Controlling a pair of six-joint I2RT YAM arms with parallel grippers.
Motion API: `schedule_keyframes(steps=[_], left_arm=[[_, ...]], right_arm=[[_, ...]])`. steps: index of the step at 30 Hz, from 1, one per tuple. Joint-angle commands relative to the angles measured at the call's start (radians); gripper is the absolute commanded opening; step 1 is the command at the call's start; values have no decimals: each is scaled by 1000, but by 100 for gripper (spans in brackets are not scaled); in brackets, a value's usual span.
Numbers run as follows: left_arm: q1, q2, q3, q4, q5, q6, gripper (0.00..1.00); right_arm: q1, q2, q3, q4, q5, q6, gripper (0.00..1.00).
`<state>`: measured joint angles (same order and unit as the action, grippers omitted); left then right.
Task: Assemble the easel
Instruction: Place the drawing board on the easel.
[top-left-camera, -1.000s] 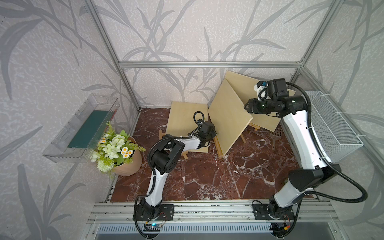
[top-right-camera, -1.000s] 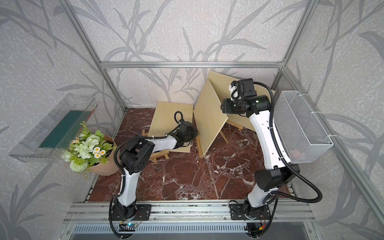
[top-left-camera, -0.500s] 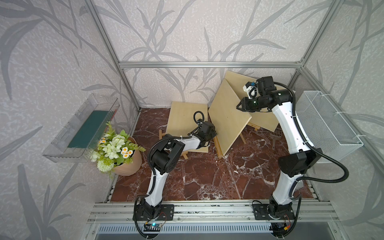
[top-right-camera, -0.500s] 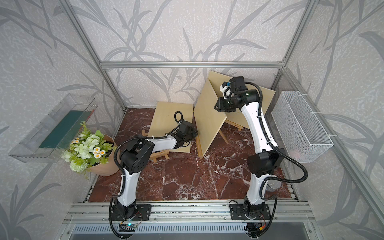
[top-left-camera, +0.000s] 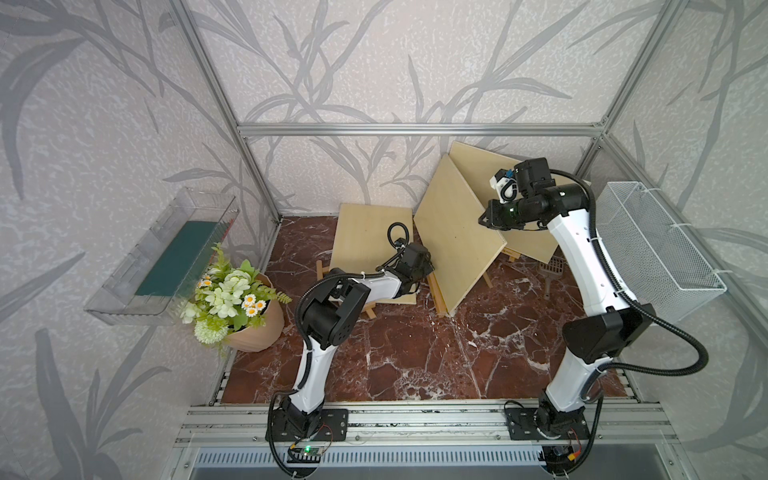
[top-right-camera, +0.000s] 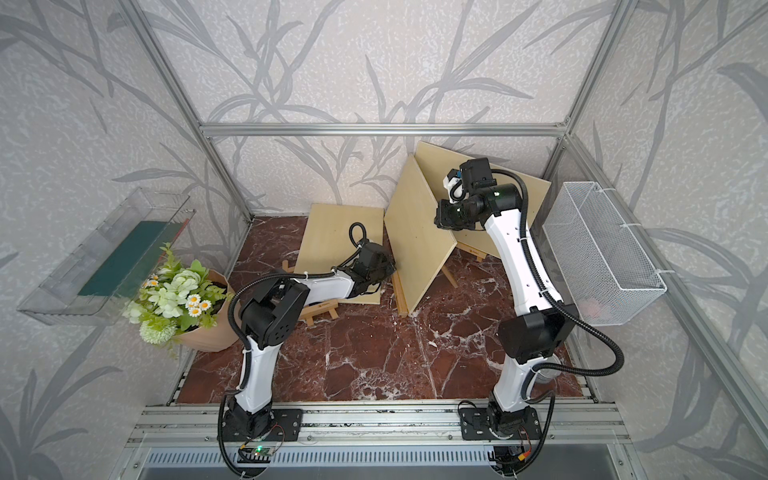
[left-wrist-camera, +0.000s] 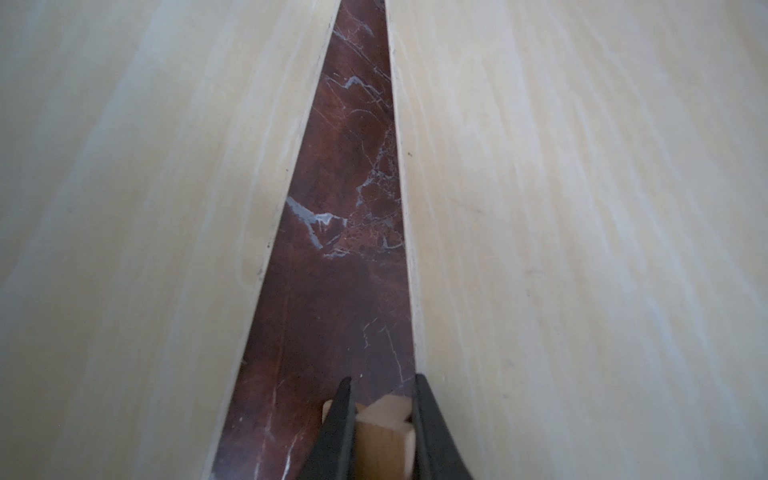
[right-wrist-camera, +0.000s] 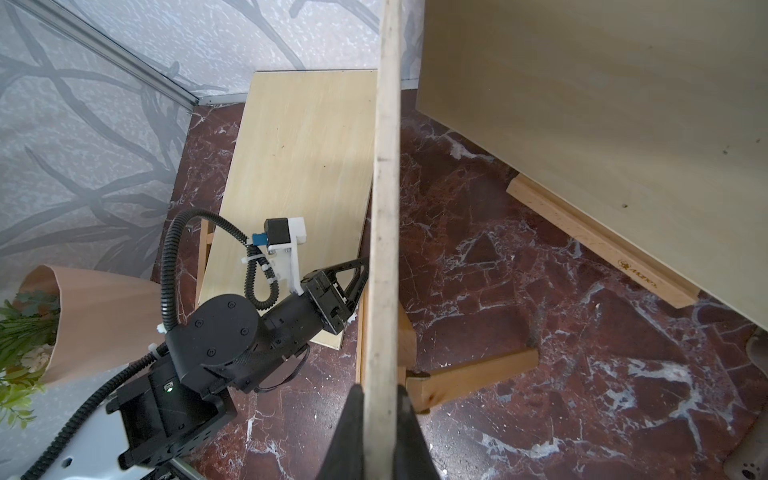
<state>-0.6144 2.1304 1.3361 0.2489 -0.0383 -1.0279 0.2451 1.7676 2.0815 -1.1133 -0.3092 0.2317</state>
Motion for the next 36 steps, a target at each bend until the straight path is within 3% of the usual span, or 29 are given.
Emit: schedule_keyframes(steps=[1,5,14,25,27,30,34,36], left_arm=[[-4,51,-7,-95,-40,32,0],[-3,48,-11,-93,-46,23,0],[-6,40,-26,-88,-57,14,0],[-17,30,-28,-85,-46,29,2],[-19,23,-28,-85,-53,35,25],[-24,7,-25,-97,-69,48,53],[-23,-29,-18,-132,-96,81,67],[-21,-58,-27,-134,-113,97,74]], right_arm=[[33,-166,-76,-8,-64,-116,0],[49,-300,-231,20,-44,-123,0],[60,-471,-408,-39,-25,-89,0],[68,-479,-531,75,4,-71,1],[67,-472,-525,76,22,-72,4],[68,-474,-520,69,58,-77,9],[68,-479,-508,65,76,-84,16],[68,-474,-491,60,85,-85,26]])
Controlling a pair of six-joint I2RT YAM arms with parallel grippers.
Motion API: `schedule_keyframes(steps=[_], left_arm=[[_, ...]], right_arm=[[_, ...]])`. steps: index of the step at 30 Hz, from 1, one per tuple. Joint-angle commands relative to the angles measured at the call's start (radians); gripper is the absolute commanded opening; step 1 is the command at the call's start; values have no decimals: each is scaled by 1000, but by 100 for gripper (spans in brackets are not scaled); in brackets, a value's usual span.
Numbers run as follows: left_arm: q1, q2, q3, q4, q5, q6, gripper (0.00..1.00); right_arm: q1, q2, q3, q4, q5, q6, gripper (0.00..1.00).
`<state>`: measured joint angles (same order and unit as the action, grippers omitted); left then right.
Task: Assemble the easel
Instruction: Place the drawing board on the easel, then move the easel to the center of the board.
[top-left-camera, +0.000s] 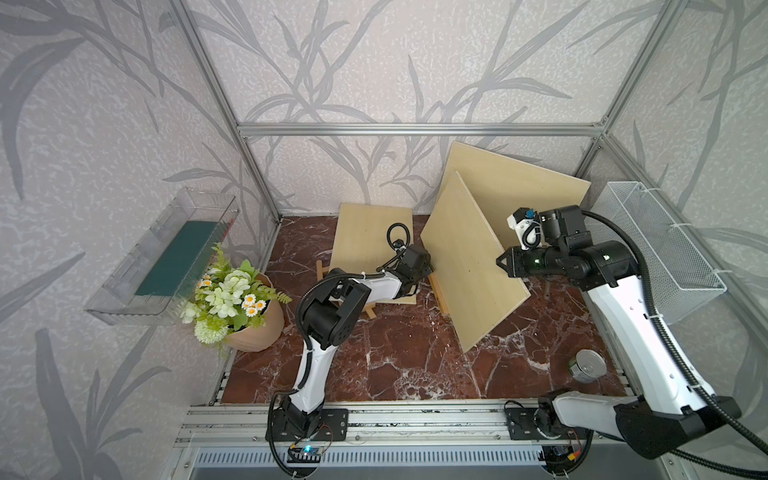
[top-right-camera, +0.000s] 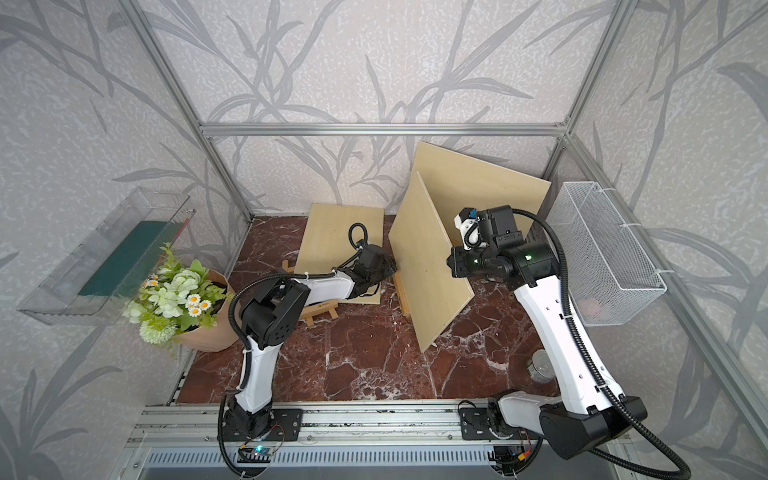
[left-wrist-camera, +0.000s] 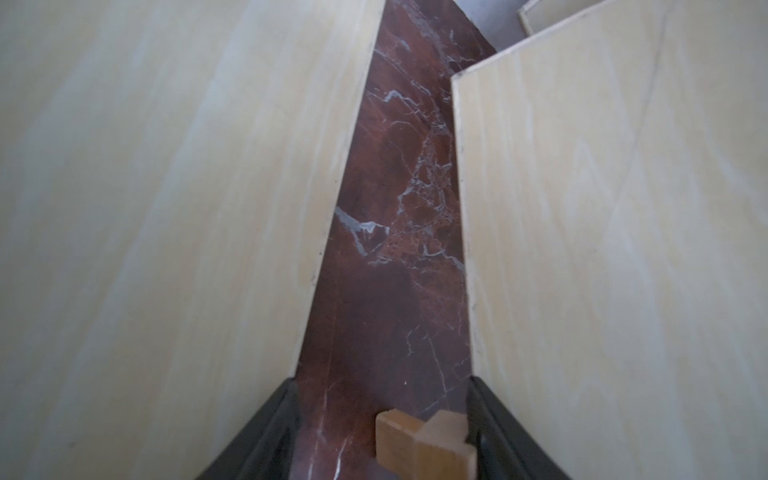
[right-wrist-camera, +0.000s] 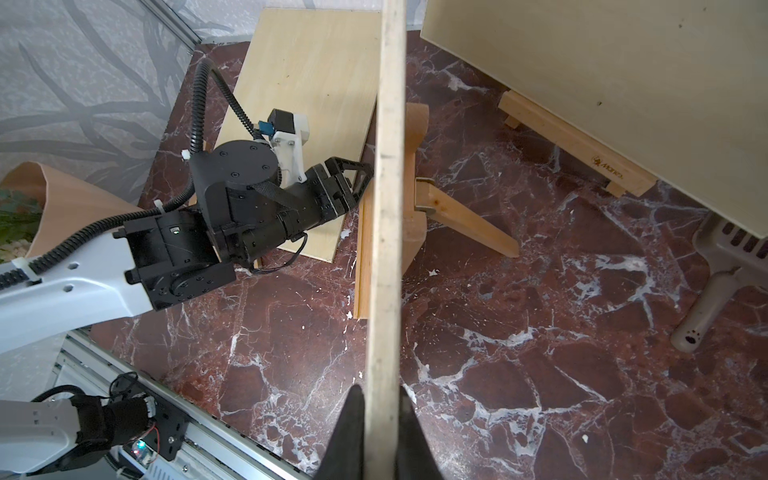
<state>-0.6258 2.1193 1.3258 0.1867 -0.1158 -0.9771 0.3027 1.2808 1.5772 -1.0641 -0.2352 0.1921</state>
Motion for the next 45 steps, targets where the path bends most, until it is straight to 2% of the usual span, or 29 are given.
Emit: schedule_keyframes(steps=[1,3,4,6,8,11,16,18,21,23,26,29,36,41,45], left_arm=[[-9,-64,-26,-67,-45,53,78],[-8,-105,-41,-59,-92,81,82],[-6,-126,-46,-63,-110,98,82],[-4,-170,-22,-141,-169,150,83],[-2,-197,28,-253,-229,203,85],[8,-234,67,-375,-300,239,87],[82,-327,-4,-447,-263,154,91],[123,-386,-71,-459,-249,113,92],[174,-488,-177,-491,-277,77,92],[199,-560,-242,-512,-296,71,92],[206,-661,-314,-542,-338,89,92],[203,-735,-344,-579,-366,126,92],[195,-827,-355,-630,-447,180,93],[189,-867,-385,-594,-470,166,93],[185,-878,-383,-593,-485,176,93]], right_arm=[[12,15,22,8,13,-46,33],[12,16,46,9,22,-58,51],[12,14,58,13,34,-61,57],[12,13,93,23,99,-68,75],[13,17,136,37,152,-76,80],[52,27,203,78,221,-111,81],[303,162,373,21,374,-242,82],[385,228,381,13,334,-213,82],[476,317,312,65,238,-157,82],[509,391,285,93,185,-111,82],[519,528,282,108,128,-34,81],[521,656,318,107,145,-17,80],[519,1000,621,-102,281,4,81],[505,1146,767,-169,326,31,82],[488,1154,745,-168,351,51,82]])
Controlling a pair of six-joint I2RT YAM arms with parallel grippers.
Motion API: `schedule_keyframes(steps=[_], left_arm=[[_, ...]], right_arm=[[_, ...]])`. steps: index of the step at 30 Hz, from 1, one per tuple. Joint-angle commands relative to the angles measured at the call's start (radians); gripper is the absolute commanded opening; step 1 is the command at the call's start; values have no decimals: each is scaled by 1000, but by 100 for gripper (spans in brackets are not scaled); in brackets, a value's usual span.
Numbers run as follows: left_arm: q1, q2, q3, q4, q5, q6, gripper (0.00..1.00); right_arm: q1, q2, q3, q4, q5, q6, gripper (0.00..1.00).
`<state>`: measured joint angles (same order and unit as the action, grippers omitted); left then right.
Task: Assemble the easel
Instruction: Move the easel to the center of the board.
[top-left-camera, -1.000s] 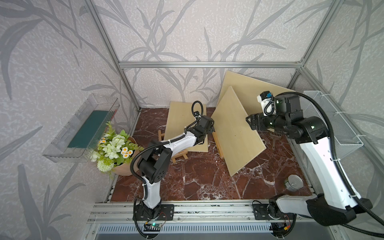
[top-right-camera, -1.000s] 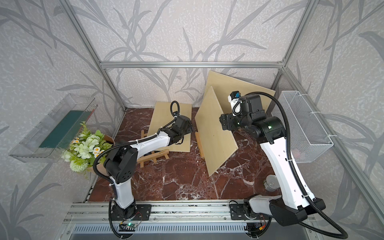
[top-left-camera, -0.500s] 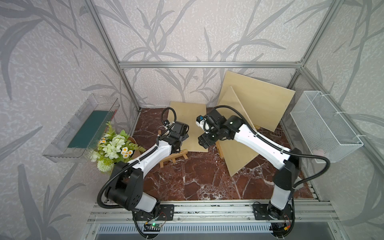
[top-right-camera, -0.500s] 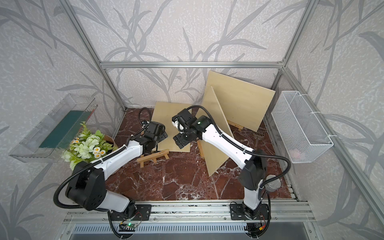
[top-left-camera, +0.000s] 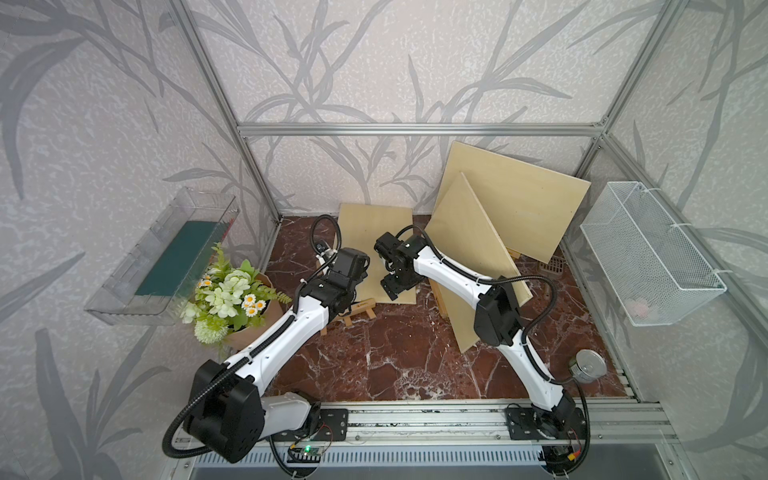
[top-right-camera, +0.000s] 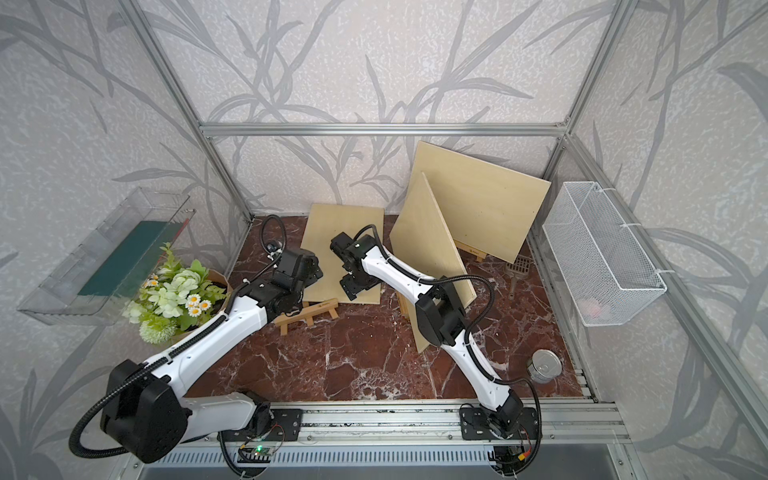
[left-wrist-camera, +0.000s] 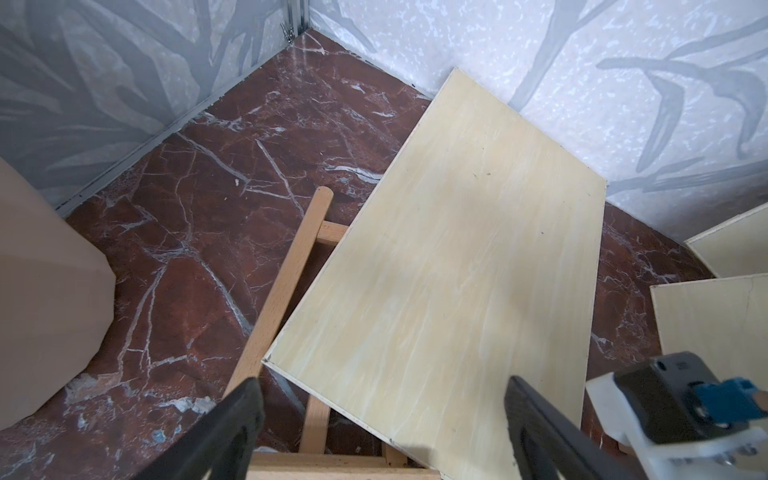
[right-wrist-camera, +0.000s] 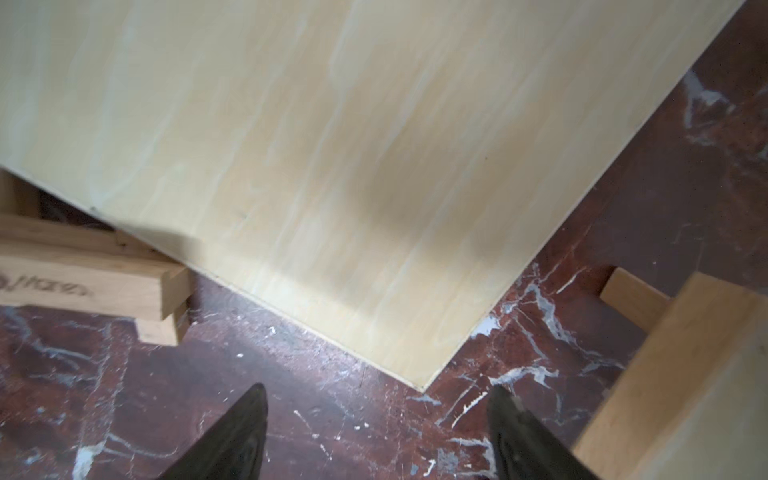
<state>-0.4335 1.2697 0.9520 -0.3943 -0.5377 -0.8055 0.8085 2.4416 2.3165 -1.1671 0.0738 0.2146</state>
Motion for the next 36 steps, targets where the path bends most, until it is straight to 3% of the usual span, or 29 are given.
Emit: schedule_keyframes(steps=[1,12,20,36], left_arm=[[-9,-31,-13,-4,-66,7,93],[-19,-5,-2,34,-57,20,93],[-41,37,23,35,-61,29,93],[-48,69,45,37,-34,63,93]], right_arm=[[-24,-17,-18,-53,42,35,82],[-149,-201,-421,146,2,103,82],[-249,-318,-608,220,9,112,82],[-269,-372,-676,268,-58,123,82]])
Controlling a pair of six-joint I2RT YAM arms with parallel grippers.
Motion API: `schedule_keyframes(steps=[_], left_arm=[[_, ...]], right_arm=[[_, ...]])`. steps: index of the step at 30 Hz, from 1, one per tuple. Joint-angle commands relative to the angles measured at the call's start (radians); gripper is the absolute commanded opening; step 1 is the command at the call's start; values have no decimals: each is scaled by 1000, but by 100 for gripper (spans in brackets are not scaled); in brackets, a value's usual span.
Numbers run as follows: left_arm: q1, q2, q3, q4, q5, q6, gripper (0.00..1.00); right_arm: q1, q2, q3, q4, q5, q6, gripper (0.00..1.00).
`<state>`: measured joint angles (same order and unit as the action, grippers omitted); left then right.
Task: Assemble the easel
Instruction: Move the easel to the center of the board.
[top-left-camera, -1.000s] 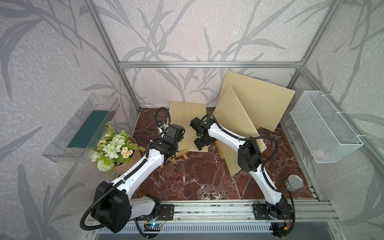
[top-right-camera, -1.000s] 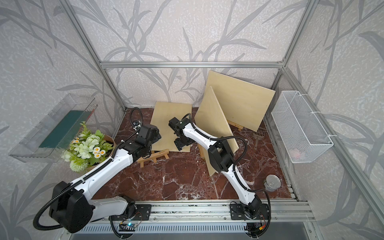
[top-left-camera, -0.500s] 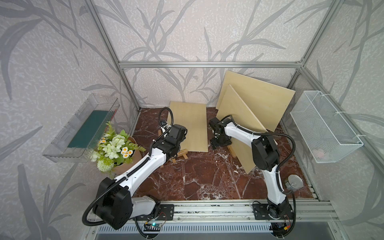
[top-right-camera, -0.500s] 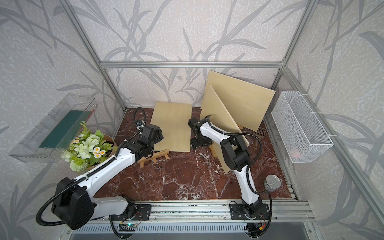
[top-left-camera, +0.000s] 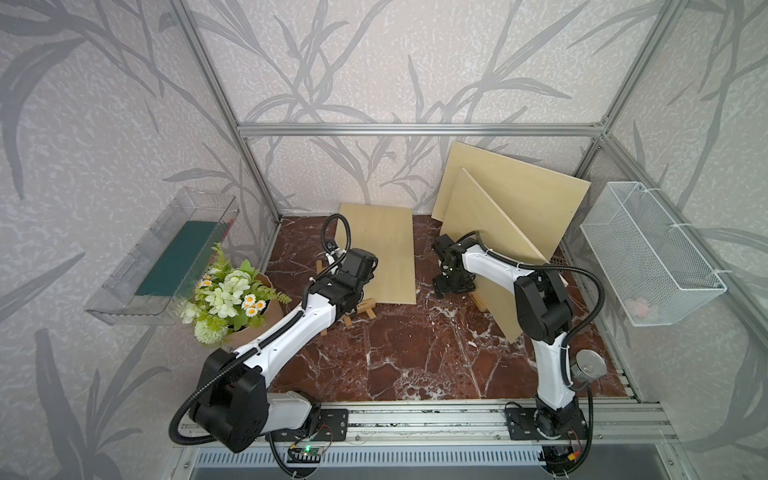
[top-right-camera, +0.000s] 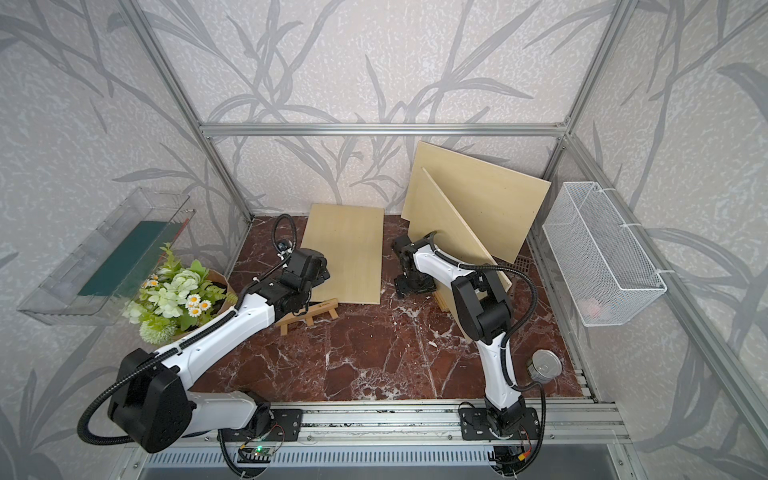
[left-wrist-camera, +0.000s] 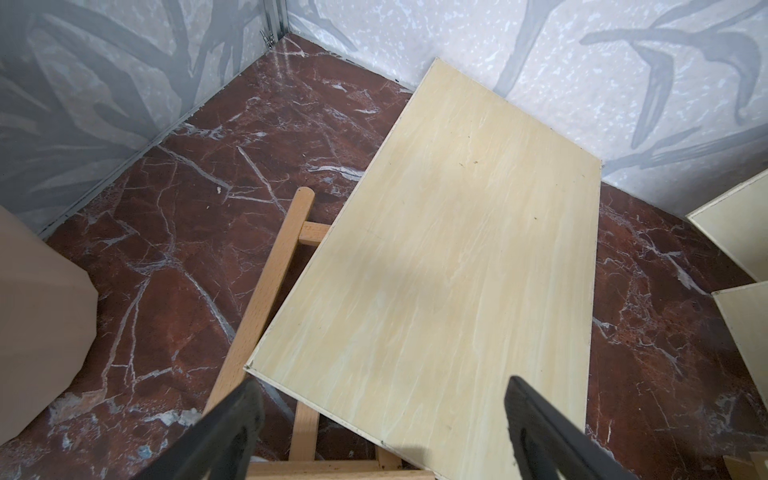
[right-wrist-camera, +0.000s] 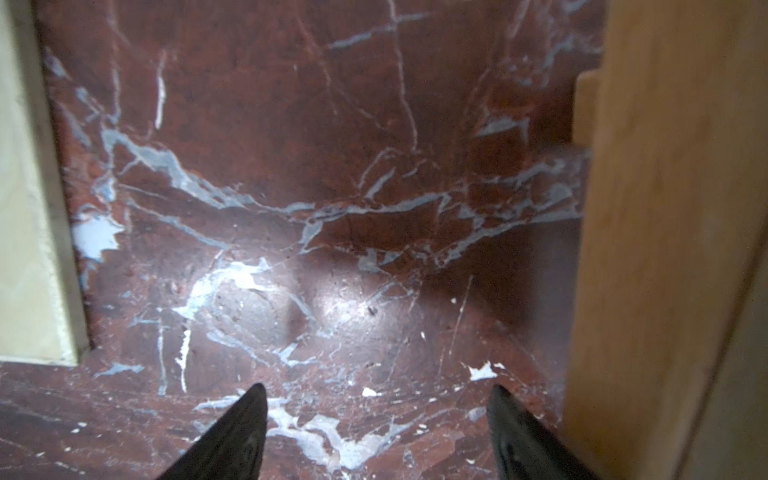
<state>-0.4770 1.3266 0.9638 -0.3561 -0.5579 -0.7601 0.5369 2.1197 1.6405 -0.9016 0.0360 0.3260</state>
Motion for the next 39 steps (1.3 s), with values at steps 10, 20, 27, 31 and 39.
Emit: schedule_keyframes(steps=[10,20,27,31,39], left_arm=[[-2,99,66,151,303,172,94],[-36,424,245,288,820,172,93],[-112,787,408,641,1173,21,83],[-140,886,542,606,1190,24,79],[-204,1000,673,545,1179,23,57]], right_arm=[[5,-162,42,-7,-32,-8,82],[5,-347,147,-45,20,-108,82],[67,-550,189,2,85,-265,82],[69,-616,205,-28,101,-270,82],[68,-661,193,-38,139,-306,82]])
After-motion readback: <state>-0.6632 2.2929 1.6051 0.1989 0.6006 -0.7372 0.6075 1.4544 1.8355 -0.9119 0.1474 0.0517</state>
